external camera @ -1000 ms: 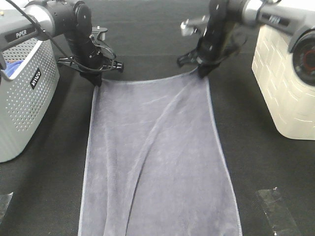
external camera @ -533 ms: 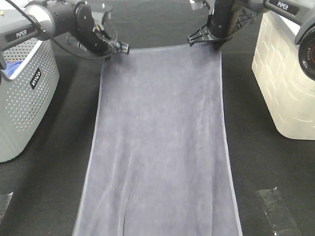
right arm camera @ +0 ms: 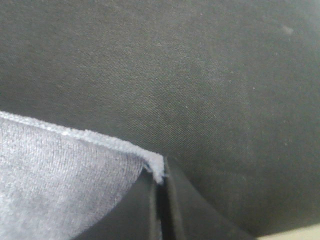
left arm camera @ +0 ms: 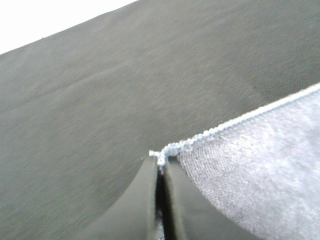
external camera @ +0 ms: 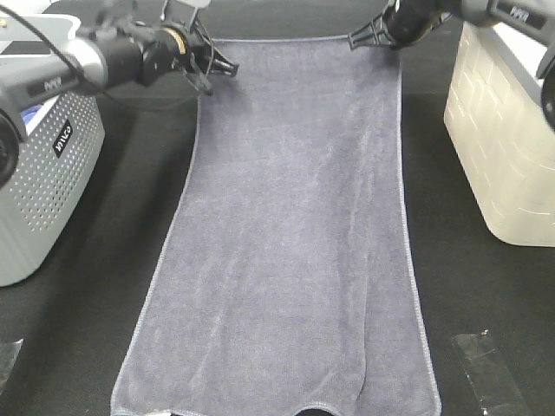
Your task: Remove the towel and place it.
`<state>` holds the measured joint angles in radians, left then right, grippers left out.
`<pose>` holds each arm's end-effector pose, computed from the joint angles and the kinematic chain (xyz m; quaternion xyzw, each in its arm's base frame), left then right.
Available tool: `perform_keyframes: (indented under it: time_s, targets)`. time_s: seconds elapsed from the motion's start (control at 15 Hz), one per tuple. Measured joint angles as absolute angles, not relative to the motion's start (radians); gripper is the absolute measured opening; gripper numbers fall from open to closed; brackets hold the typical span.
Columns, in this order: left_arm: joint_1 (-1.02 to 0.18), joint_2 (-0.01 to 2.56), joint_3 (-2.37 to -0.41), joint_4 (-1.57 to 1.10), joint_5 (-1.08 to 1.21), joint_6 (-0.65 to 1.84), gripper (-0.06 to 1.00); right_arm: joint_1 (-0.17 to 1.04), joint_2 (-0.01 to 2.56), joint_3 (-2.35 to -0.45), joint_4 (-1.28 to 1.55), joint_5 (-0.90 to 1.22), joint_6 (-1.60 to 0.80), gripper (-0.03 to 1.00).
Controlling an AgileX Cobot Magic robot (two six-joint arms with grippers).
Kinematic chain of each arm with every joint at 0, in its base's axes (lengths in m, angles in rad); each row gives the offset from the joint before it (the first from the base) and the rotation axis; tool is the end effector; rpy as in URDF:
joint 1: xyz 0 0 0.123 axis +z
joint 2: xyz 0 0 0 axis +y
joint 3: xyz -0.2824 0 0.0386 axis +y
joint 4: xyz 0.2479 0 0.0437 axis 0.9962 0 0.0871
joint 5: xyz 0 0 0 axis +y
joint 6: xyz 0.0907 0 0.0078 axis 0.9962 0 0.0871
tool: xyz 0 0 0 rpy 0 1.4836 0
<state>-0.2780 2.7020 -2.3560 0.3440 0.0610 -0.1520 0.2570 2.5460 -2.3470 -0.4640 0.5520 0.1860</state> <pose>0.5837 -0.1646 0.1369 0.1824 0.7888 -0.0171 0.5867 0.5657 0.1265 0.1921 -0.1541 0.8699 -0.0957 0.4586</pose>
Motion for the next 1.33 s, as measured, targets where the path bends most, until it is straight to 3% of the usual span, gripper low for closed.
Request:
perform_keyframes:
  time_s: [0.4,0.6,0.73,1.0,1.13,1.33]
  targets:
    - [-0.272,2.782,-2.356,0.346,-0.026,-0.153,0.01,0.235,2.664,-2.347,-0.538,0.4,0.197,0.02]
    - [-0.272,2.79,-2.356,0.347,-0.021,-0.153,0.06,0.229,2.701,-2.347,-0.546,0.356,0.197,0.21]
    - [-0.272,2.79,-2.356,0.347,-0.006,-0.153,0.23,0.228,2.713,-2.347,-0.546,0.353,0.197,0.37]
    - [-0.272,2.791,-2.356,0.34,0.029,-0.161,0.71,0.227,2.713,-2.347,-0.546,0.346,0.21,0.71]
    - [-0.272,2.791,-2.356,0.338,0.031,-0.161,0.76,0.227,2.711,-2.347,-0.546,0.362,0.212,0.79]
    - [-0.272,2.776,-2.356,0.308,0.039,-0.187,0.77,0.227,2.665,-2.347,-0.542,0.383,0.212,0.81]
